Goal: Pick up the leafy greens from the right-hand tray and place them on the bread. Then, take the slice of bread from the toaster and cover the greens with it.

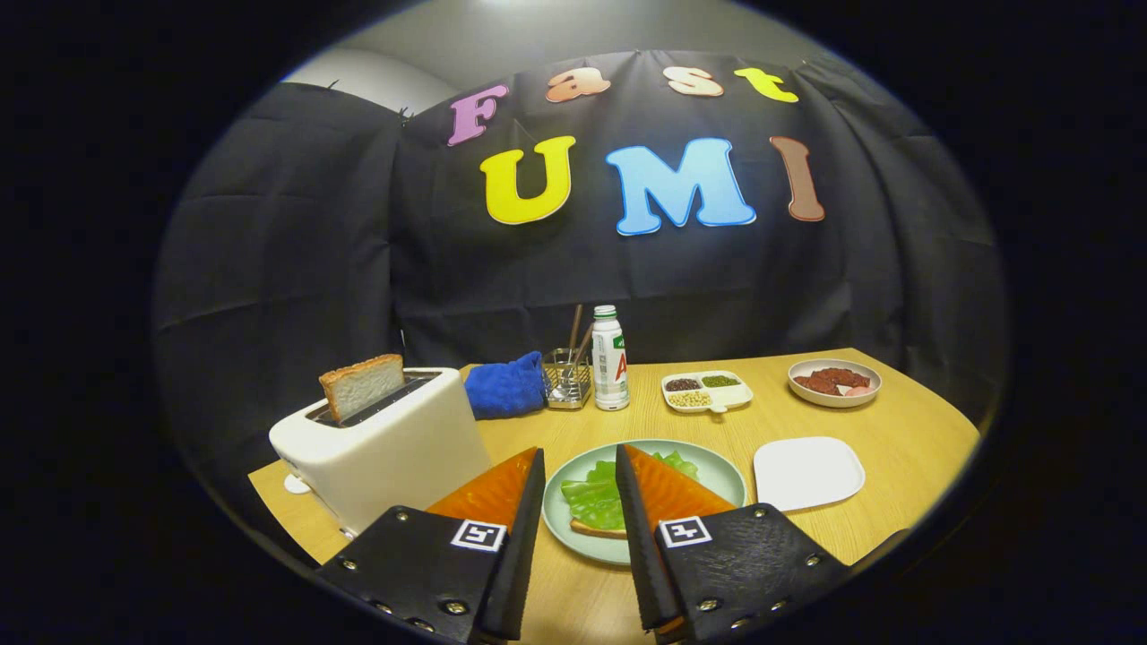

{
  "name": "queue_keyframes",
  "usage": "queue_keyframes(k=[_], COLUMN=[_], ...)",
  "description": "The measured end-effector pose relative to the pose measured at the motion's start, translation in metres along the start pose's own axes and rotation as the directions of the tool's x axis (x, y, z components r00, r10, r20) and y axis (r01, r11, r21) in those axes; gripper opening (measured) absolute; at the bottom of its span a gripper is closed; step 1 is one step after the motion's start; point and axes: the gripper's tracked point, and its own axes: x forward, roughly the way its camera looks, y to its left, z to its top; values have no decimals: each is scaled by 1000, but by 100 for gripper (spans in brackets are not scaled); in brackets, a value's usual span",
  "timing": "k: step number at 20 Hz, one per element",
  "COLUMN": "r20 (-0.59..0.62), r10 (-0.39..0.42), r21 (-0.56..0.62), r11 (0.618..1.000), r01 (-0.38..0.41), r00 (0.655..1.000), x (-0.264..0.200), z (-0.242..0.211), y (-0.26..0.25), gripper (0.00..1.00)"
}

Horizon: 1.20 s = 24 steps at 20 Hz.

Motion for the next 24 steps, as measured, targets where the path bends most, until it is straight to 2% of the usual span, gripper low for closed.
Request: queue_keyframes(k=[4, 8, 14, 18, 24], r20=[38, 48, 20, -18, 9], r10=[65, 158, 274, 284, 262], r21=[17, -21, -33, -3, -39], r11=[998, 987, 961, 959, 964], r01=[-66, -157, -273, -284, -261], r00=[997, 986, 961, 959, 965], x=[-4, -9, -6, 8, 23], z=[17, 29, 27, 21, 24], y=[42, 95, 161, 183, 201], gripper=[48, 48, 48, 48, 48])
